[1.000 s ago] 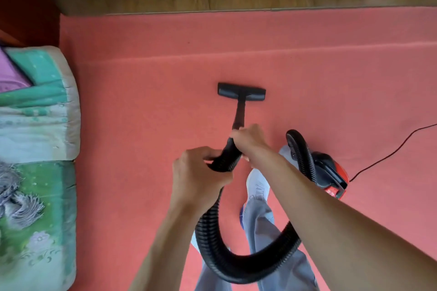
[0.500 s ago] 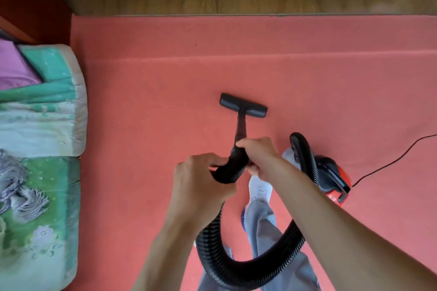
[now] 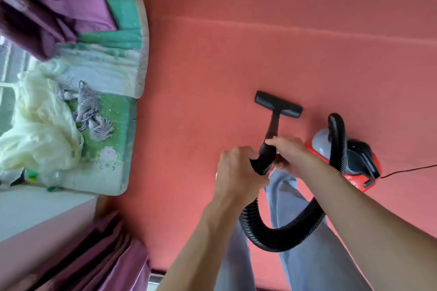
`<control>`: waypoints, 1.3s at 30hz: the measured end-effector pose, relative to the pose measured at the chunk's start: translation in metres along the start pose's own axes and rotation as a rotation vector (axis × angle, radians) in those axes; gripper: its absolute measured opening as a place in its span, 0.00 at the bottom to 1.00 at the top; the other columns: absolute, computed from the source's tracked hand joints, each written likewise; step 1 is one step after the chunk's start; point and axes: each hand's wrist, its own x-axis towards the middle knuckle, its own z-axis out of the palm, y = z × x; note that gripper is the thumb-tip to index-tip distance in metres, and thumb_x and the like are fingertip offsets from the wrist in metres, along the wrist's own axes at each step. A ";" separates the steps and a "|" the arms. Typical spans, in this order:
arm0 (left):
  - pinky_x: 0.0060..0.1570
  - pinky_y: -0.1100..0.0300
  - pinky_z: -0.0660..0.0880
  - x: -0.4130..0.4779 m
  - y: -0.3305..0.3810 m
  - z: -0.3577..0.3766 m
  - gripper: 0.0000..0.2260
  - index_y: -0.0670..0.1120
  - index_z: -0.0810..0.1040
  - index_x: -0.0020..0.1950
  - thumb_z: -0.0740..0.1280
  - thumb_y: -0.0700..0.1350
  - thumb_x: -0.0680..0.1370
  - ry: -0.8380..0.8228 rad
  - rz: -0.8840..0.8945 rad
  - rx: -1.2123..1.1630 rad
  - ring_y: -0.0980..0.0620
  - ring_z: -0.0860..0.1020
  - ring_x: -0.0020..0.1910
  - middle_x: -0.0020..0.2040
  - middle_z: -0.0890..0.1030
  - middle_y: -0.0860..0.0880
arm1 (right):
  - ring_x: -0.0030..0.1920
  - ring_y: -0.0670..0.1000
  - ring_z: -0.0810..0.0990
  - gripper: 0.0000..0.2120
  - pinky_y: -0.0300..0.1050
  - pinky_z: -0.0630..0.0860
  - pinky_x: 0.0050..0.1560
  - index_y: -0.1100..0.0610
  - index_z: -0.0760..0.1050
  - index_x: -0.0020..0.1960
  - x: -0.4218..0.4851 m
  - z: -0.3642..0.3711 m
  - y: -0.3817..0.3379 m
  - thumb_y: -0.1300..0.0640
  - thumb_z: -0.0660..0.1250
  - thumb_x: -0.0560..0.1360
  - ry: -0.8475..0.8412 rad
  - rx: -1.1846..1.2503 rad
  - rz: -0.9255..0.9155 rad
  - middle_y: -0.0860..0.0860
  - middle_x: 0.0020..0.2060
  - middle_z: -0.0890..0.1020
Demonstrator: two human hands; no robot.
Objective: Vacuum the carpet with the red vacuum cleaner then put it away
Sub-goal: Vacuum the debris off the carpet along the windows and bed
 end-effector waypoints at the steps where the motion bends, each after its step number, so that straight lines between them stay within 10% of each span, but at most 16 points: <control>1: 0.46 0.50 0.77 -0.014 -0.004 0.002 0.13 0.44 0.83 0.49 0.75 0.39 0.64 0.019 -0.028 -0.015 0.45 0.78 0.42 0.43 0.84 0.46 | 0.18 0.46 0.66 0.07 0.34 0.58 0.19 0.56 0.72 0.42 -0.008 0.004 0.006 0.56 0.70 0.76 -0.001 0.001 0.003 0.53 0.29 0.72; 10: 0.38 0.71 0.67 -0.097 0.011 0.019 0.14 0.52 0.73 0.43 0.77 0.43 0.66 0.198 -0.081 -0.462 0.57 0.74 0.42 0.45 0.80 0.50 | 0.39 0.55 0.78 0.15 0.49 0.77 0.48 0.59 0.77 0.53 -0.083 -0.010 0.004 0.54 0.75 0.70 0.015 0.058 0.025 0.56 0.38 0.79; 17: 0.44 0.60 0.77 -0.144 0.039 0.023 0.20 0.57 0.68 0.43 0.77 0.42 0.64 0.309 -0.015 -0.572 0.56 0.79 0.45 0.48 0.81 0.49 | 0.36 0.53 0.80 0.24 0.44 0.78 0.37 0.62 0.79 0.58 -0.146 -0.035 -0.018 0.50 0.77 0.67 -0.057 0.050 -0.035 0.56 0.41 0.81; 26: 0.40 0.73 0.68 -0.187 0.131 0.012 0.18 0.51 0.72 0.44 0.77 0.35 0.64 0.458 0.256 -0.507 0.50 0.79 0.43 0.46 0.79 0.49 | 0.36 0.51 0.80 0.12 0.41 0.77 0.31 0.62 0.79 0.51 -0.244 -0.126 -0.067 0.55 0.73 0.74 -0.092 0.287 -0.265 0.54 0.38 0.82; 39: 0.43 0.73 0.71 -0.193 0.285 0.024 0.18 0.45 0.80 0.51 0.76 0.35 0.64 0.388 0.617 -0.304 0.52 0.81 0.46 0.51 0.81 0.50 | 0.41 0.52 0.80 0.20 0.43 0.76 0.31 0.63 0.70 0.61 -0.301 -0.303 -0.105 0.56 0.73 0.74 0.109 0.664 -0.492 0.58 0.47 0.79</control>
